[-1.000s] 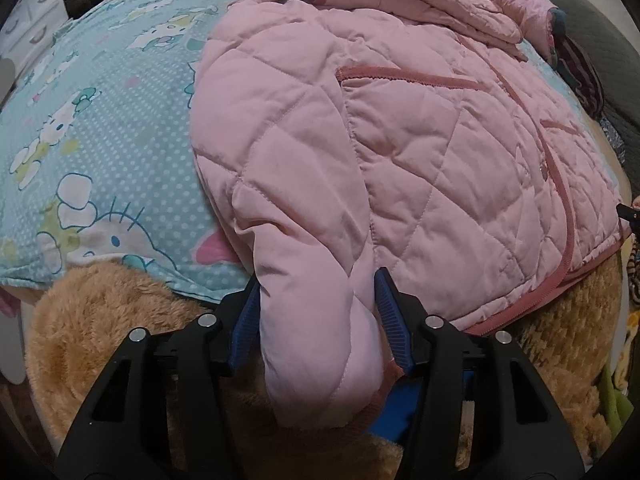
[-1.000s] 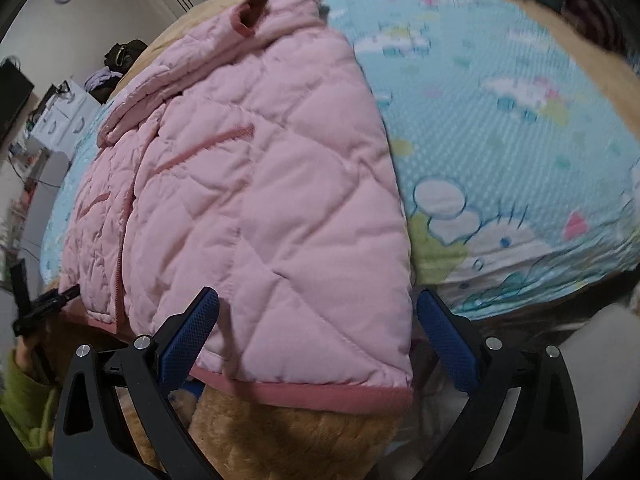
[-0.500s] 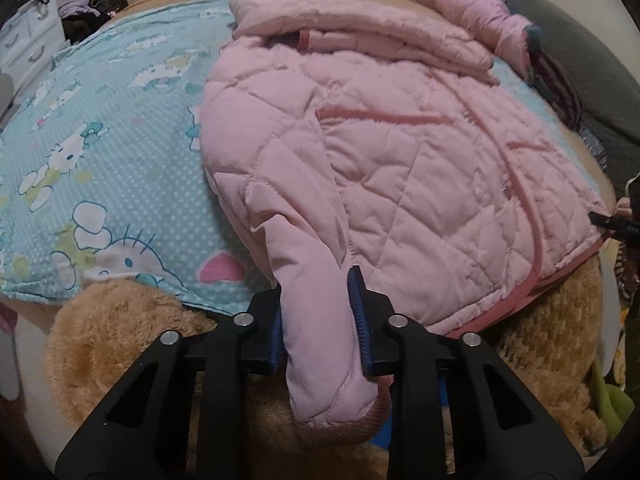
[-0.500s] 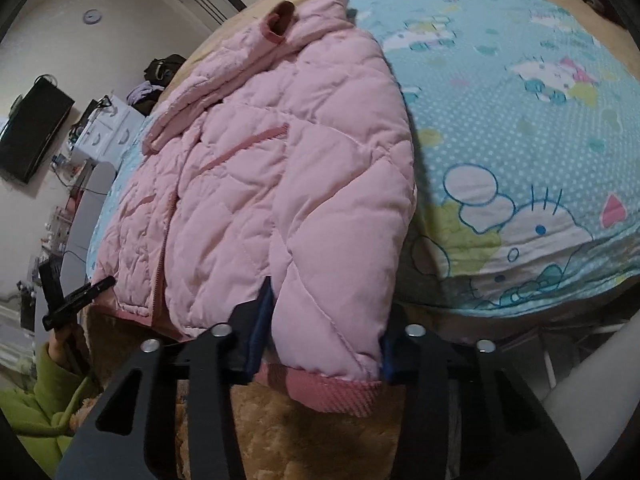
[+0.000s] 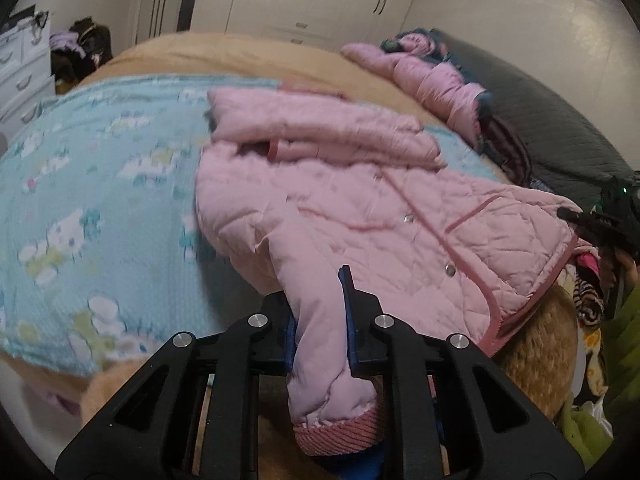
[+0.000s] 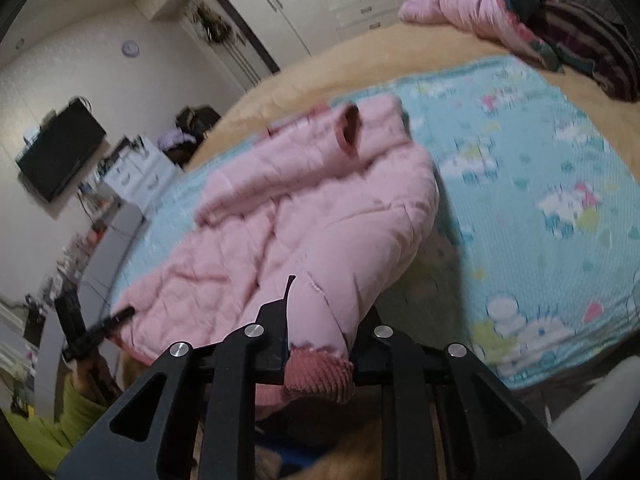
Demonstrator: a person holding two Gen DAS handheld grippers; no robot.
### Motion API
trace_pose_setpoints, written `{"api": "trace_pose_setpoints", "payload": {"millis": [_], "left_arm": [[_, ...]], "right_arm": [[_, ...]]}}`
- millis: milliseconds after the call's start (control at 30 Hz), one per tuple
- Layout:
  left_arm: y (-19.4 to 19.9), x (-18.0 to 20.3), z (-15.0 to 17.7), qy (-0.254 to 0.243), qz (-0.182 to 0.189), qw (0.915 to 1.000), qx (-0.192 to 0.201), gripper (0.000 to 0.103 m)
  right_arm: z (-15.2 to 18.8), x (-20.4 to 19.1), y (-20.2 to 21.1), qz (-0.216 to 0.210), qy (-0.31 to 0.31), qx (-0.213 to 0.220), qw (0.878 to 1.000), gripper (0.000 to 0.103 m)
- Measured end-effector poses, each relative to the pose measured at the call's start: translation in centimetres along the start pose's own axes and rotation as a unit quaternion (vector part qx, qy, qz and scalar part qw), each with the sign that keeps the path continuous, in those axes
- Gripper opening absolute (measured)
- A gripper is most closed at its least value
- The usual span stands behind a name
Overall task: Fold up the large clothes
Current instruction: 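Lift the hem with both tools and fold it toward the collar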
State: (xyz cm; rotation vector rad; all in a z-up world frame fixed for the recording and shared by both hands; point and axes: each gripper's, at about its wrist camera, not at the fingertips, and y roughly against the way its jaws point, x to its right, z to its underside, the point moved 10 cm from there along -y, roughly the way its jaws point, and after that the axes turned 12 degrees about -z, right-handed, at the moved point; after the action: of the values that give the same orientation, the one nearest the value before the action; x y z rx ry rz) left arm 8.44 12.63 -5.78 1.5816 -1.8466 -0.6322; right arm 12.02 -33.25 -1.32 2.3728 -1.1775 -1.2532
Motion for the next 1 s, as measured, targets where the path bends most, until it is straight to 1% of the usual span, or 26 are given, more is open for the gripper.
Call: {"api": "trace_pose_setpoints", "payload": {"millis": [100, 333, 467, 700, 833, 1000], "left_arm": [[0.6, -0.2, -1.8, 0.001, 0.006, 0.9998, 0.019, 0.01], [1.3, -0.7, -5.4, 0.013, 0.013, 0.9988, 0.045, 0.01], [0.8, -0.7, -7.8, 0.016, 0.013, 0.9983, 0.055, 0.01], [-0.1, -0.5, -11.7, 0.016, 0.013, 0.9975, 0.068, 0.01], [-0.9, -0.6, -13.2, 0.018, 0.013, 0.9974, 0.069, 0.01], [-1.5, -0.9, -14.5, 0.025, 0.012, 0.9973, 0.068, 0.01]], "right_arm": [[-2.2, -0.8, 0.2, -0.006, -0.008, 0.028, 1.0, 0.018], [-6.4, -1.3, -0.1, -0.017, -0.01, 0.062, 0.998, 0.017], [-8.5, -1.4, -0.6, -0.023, -0.005, 0.073, 0.997, 0.017], [-11.2, -1.7, -1.8, -0.014, 0.011, 0.079, 0.997, 0.017], [-12.6, -1.8, -2.5, -0.006, 0.022, 0.082, 0.996, 0.017], [-14.4, -1.6, -3.5, -0.009, 0.024, 0.091, 0.995, 0.017]]}}
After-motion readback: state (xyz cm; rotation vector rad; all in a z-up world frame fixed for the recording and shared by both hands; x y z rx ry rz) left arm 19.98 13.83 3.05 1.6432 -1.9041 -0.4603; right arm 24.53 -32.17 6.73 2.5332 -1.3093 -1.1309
